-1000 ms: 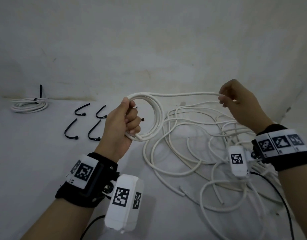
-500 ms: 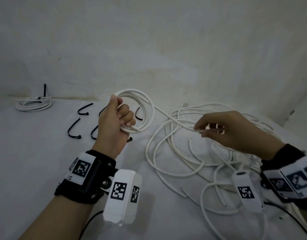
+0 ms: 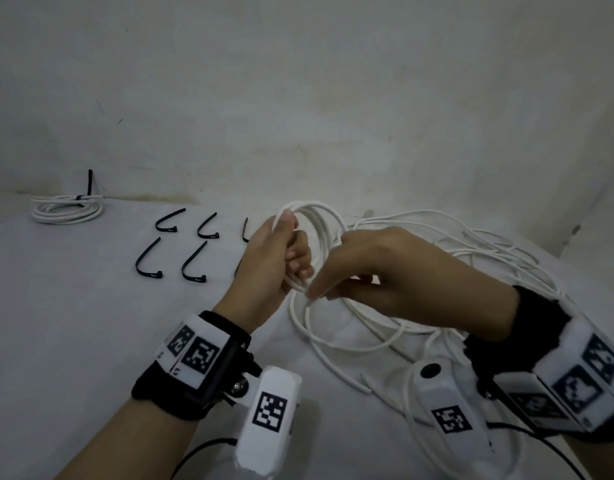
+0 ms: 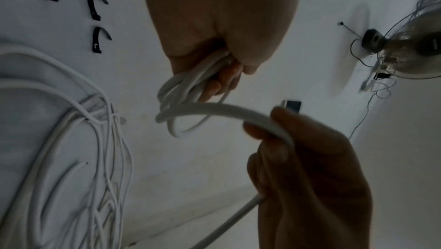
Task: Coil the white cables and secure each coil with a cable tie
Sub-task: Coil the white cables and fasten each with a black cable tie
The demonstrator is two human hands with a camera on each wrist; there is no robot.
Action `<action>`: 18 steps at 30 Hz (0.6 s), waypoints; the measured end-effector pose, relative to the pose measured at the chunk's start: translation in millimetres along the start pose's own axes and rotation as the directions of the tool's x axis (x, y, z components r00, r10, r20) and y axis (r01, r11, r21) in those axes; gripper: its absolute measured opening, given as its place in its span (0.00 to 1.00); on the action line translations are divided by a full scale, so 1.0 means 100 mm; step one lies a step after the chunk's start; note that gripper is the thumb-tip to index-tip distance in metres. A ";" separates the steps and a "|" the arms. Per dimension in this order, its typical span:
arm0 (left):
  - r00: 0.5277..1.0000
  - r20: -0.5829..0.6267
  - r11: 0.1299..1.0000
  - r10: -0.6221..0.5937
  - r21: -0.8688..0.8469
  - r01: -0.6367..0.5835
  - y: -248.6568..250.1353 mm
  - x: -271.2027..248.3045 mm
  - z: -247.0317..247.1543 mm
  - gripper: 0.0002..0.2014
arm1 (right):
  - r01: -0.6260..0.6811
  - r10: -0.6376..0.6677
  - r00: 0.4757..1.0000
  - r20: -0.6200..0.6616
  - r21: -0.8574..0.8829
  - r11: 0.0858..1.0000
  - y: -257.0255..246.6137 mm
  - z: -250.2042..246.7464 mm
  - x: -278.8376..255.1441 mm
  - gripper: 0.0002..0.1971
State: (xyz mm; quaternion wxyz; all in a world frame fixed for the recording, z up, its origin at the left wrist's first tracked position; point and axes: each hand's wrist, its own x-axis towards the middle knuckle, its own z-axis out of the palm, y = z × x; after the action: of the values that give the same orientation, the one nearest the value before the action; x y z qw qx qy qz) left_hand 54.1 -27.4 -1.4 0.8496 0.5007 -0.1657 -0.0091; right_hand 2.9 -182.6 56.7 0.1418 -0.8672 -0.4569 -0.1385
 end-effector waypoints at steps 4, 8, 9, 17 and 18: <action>0.994 0.108 0.981 -0.018 0.193 -0.003 -0.05 -0.07 0.02 0.17 | -0.018 0.036 0.992 -0.119 0.154 0.988 0.10 0.02 0.12 0.07; 0.984 0.160 0.980 -0.078 0.193 0.046 -0.01 -0.11 0.06 0.17 | -0.120 0.161 0.958 -0.238 0.180 0.976 0.18 0.08 0.17 0.07; 0.980 0.182 0.987 -0.082 0.154 0.054 -0.01 -0.11 0.06 0.18 | -0.132 0.178 0.945 -0.276 0.179 0.975 0.20 0.10 0.18 0.07; 0.962 0.234 0.979 -0.141 -0.109 0.170 -0.01 -0.07 0.00 0.21 | -0.110 0.155 0.791 -0.592 0.111 0.988 0.34 0.23 0.22 0.08; 0.962 0.233 0.974 -0.146 -0.137 0.181 -0.01 -0.07 0.00 0.21 | -0.113 0.151 0.765 -0.625 0.100 0.989 0.36 0.24 0.23 0.07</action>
State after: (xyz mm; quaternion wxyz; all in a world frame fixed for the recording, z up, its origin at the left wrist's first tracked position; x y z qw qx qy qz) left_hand 47.8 -26.2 -3.9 0.8589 0.4402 -0.2159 -0.1481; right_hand 47.7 -175.9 38.4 0.3206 -0.7960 -0.3245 -0.3978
